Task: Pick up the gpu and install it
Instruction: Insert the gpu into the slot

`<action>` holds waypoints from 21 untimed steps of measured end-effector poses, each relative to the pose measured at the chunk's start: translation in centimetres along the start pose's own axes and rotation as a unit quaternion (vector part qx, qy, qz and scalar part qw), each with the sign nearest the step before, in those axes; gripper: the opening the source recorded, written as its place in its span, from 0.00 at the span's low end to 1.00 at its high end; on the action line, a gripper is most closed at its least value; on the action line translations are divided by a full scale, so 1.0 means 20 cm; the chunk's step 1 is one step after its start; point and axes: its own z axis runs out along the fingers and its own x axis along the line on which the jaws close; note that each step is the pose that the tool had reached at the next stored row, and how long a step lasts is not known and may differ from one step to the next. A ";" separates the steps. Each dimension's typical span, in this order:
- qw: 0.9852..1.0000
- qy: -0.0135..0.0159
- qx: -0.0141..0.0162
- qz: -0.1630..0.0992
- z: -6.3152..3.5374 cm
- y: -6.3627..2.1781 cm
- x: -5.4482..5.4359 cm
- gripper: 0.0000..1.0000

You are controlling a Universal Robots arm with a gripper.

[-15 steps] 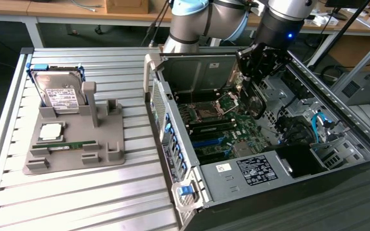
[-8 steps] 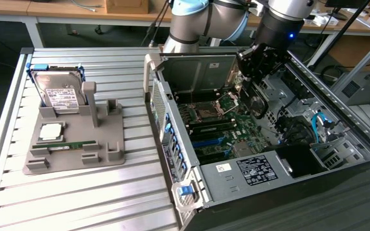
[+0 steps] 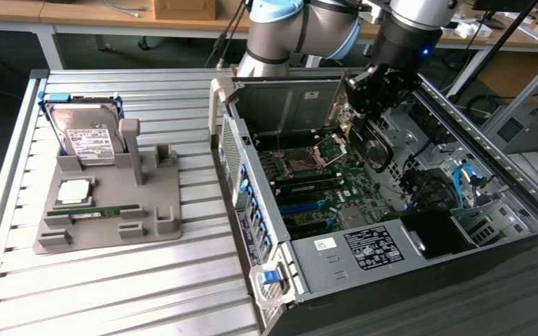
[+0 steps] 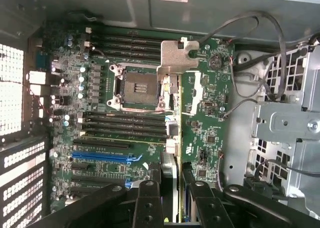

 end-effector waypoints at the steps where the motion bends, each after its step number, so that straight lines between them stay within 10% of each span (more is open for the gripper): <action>1: 1.000 0.000 0.000 -0.003 0.000 0.000 0.00 0.27; 21: 0.998 -0.001 -0.001 -0.070 0.000 0.000 0.00 0.27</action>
